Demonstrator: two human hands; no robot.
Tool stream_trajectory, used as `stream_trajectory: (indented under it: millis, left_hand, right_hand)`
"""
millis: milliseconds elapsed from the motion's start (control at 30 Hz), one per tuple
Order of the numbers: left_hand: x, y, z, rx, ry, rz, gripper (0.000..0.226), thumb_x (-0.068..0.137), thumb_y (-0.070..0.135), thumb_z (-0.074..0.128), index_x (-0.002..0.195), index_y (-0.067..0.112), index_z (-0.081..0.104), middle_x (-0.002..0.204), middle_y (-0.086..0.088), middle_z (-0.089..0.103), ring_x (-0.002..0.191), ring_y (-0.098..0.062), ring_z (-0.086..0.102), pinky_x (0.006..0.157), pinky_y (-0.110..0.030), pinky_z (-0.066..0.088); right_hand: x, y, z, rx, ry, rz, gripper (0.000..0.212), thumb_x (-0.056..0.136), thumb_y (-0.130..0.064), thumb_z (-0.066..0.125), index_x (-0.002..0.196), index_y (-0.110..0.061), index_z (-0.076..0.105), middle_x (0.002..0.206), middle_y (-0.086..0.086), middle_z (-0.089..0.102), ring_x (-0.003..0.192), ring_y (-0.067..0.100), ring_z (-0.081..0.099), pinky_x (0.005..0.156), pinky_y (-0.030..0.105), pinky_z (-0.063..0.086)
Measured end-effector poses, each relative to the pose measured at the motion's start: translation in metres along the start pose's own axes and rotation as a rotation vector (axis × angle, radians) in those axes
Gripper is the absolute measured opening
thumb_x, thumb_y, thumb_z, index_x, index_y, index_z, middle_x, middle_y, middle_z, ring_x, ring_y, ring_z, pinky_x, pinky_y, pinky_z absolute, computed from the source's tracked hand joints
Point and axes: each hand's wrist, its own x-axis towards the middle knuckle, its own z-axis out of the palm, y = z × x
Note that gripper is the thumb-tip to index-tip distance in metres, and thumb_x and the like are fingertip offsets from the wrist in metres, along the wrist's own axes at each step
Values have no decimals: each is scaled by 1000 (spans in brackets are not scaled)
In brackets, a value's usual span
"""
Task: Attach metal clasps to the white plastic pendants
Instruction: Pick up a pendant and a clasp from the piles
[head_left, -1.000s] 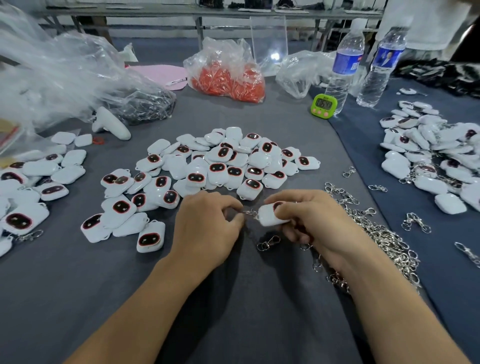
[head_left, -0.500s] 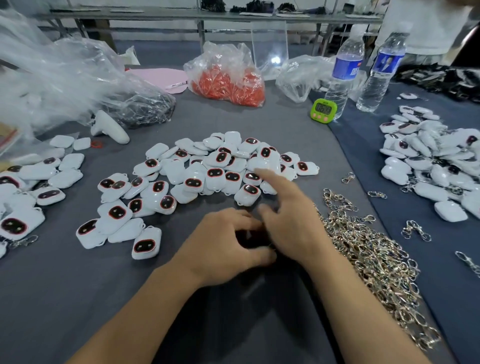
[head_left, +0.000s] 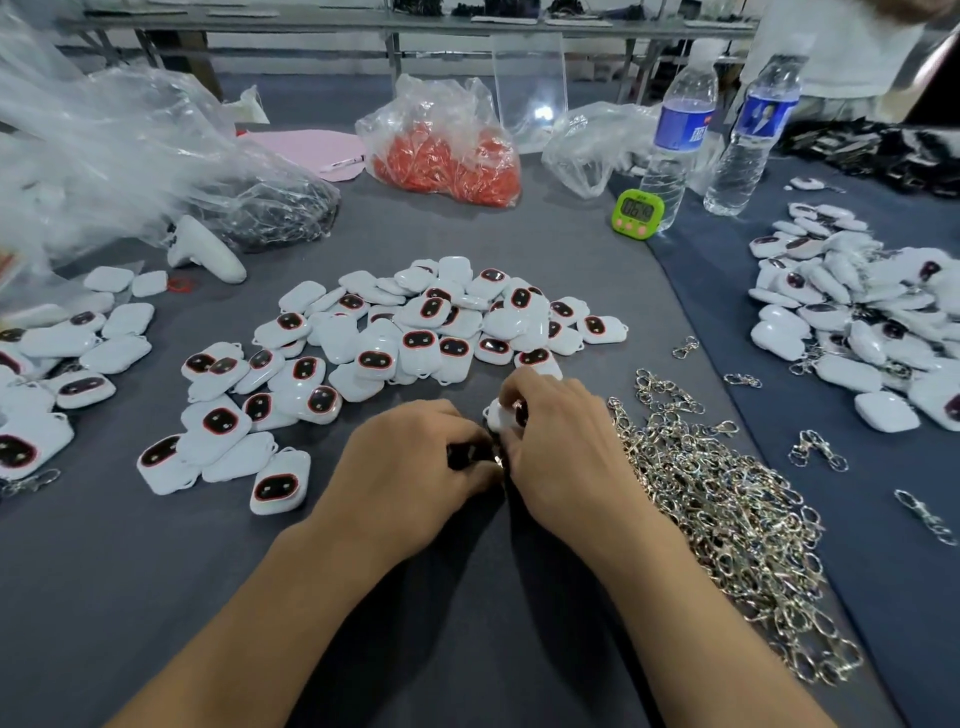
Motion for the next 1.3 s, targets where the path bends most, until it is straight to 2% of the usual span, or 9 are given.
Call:
stream_trajectory:
  millis: [133,233,333,467,567,933,1000,1100,1300]
  left_hand:
    - [-1,0,0,40,20,-54,15,83,50,72,97,45,75,91,20,64,88,-3,59,72,-32,48]
    - [-3,0,1,20,45,-64,11,85,47,72,94,43,75,90,19,67,87,-6,61,74,-35,49]
    - [-4,1,2,-58,144,-142,13,87,51,68,96,43,74,90,21,72,86,-6,64,78,-37,52]
    - [1,-1,4,-340,172,-212,5,87,34,74,90,36,78,83,23,74,82,1,69,80,-34,56]
    - [4,0,6,-544,167,-231,15,84,20,78,85,35,77,78,24,74,77,6,70,75,-21,56]
    - [3,2,7,-550,265,-254,29,78,14,83,74,42,77,72,26,72,70,6,69,65,-5,48]
    - [2,3,6,-512,307,-272,25,78,21,83,71,44,77,71,29,71,69,9,67,66,-3,45]
    - [3,4,5,-467,335,-268,26,75,24,85,66,46,73,68,32,68,67,11,65,66,-2,43]
    - [3,4,4,-526,326,-169,31,75,14,85,70,43,76,67,27,70,62,7,65,58,-3,43]
  right_hand:
    - [-2,3,-2,179,57,0,50,77,8,61,114,-25,66,109,-6,62,94,16,64,77,20,47]
    - [-2,6,-2,256,95,25,36,80,7,64,100,-22,72,102,-7,63,88,7,58,72,7,37]
    - [0,6,-3,385,156,133,24,87,-8,66,95,-30,65,93,-13,67,82,7,59,72,13,42]
    - [-1,2,-4,631,10,256,16,86,-16,71,90,-29,62,79,-6,71,69,19,68,67,41,59]
    - [-4,2,-6,801,-62,274,17,80,-9,77,83,-22,66,68,2,68,53,21,64,52,38,55]
    - [-4,3,-5,700,125,381,16,71,-10,78,74,-22,67,63,-5,66,56,13,62,57,34,56]
    - [-6,2,-4,505,167,334,16,73,-18,81,75,-26,66,64,-12,67,60,2,60,56,11,47]
    - [-11,-4,-4,363,239,249,15,73,-21,79,78,-28,66,67,-17,67,74,-7,60,60,4,40]
    - [-12,-10,-4,489,121,220,13,77,-18,79,76,-30,78,66,-26,70,60,-8,64,54,5,42]
